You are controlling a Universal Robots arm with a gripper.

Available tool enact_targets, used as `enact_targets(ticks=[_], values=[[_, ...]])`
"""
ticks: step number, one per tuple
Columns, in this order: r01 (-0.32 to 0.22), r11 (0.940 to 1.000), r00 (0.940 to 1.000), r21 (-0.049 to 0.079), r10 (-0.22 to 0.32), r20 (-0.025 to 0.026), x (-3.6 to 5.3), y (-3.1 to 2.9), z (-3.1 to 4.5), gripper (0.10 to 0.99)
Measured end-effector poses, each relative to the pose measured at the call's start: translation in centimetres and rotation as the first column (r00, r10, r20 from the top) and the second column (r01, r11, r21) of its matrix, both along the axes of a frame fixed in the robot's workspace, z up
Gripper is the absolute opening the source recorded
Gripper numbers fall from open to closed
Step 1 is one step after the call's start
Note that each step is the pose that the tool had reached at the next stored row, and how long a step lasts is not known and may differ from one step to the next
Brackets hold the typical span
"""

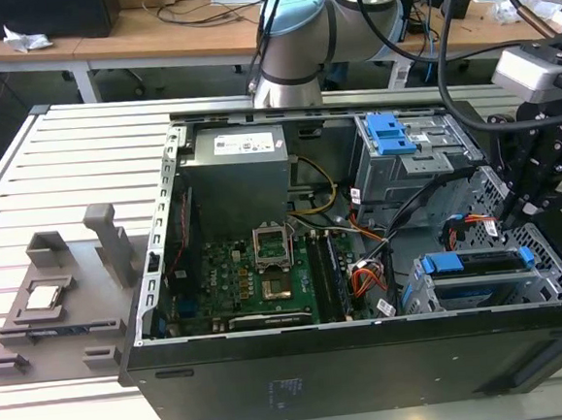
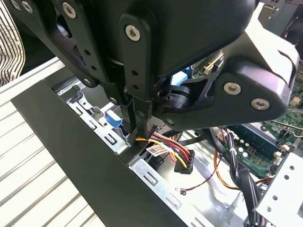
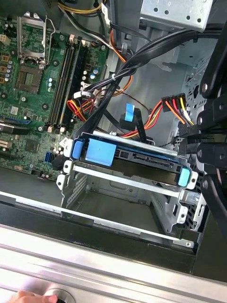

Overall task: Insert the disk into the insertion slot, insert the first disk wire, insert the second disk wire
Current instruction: 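Insert the first disk wire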

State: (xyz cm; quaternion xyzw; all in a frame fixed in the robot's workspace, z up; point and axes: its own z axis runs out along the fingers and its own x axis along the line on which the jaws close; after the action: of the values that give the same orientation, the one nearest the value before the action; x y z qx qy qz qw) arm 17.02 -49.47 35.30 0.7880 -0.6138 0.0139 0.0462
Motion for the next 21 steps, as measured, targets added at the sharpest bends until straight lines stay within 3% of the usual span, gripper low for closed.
enact_targets(ticks=[5,7,9,14,21], values=[[0.000,1.0000,1.0000,0.000,0.000,-0.0001,-0.07,0.01,0.00,0.169],[0.000,1.0000,1.0000,0.000,0.000,0.0000,-0.56,-0.11,0.00,0.169],[0.000,1.0000,1.0000,0.000,0.000,0.0000,-1.10,-0.71,-0.04,0.169],[0.003,1.0000,1.0000,0.000,-0.003,0.0001,-1.21,-2.29,-0.14,0.169],[0.010,1.0000,1.0000,0.000,-0.010,0.0000,-1.22,-2.45,-0.15,0.169]])
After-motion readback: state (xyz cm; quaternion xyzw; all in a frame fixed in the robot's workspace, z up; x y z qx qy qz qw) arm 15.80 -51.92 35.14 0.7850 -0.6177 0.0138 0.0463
